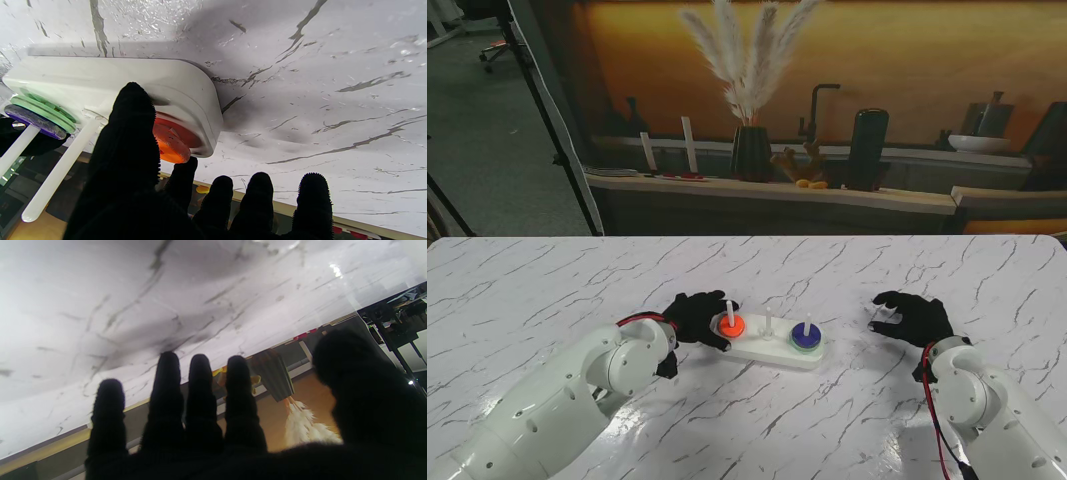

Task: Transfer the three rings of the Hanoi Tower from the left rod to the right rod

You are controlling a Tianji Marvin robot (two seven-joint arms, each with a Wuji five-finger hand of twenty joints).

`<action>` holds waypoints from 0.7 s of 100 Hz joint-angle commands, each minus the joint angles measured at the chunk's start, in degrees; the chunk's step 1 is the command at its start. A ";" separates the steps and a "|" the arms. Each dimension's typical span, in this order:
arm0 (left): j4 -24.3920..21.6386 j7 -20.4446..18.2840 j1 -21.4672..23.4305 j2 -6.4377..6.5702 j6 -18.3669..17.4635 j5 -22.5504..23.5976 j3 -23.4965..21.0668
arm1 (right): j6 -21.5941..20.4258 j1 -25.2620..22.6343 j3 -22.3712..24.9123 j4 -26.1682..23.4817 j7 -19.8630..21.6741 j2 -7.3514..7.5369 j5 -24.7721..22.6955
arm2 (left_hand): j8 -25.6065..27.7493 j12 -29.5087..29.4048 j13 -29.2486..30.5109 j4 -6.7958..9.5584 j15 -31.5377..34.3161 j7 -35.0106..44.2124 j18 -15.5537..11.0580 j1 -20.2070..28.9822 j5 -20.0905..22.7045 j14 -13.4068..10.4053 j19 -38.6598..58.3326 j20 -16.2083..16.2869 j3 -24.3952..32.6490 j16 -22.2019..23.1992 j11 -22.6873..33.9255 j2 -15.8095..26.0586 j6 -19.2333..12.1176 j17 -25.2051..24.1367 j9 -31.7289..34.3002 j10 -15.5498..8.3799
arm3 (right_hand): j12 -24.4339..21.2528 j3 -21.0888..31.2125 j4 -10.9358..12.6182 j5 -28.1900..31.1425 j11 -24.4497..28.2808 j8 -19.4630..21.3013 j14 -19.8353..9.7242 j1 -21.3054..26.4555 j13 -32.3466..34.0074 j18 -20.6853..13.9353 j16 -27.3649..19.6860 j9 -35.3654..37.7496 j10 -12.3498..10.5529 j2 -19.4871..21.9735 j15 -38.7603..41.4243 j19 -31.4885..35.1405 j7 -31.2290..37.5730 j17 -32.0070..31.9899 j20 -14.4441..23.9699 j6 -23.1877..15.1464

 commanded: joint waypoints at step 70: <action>0.95 2.16 0.57 -1.18 0.81 -0.34 0.59 | 0.12 -0.87 -0.11 0.15 0.37 -0.38 0.02 | 12.12 1.83 2.67 0.55 1.69 10.28 2.73 12.27 2.81 0.15 6.61 0.04 -2.62 1.98 2.13 11.29 -6.13 0.10 3.22 0.23 | 0.18 1.05 1.84 1.24 0.98 0.67 2.53 0.64 0.94 5.63 0.46 0.88 -0.06 -0.95 1.45 1.21 0.94 -0.74 0.19 0.48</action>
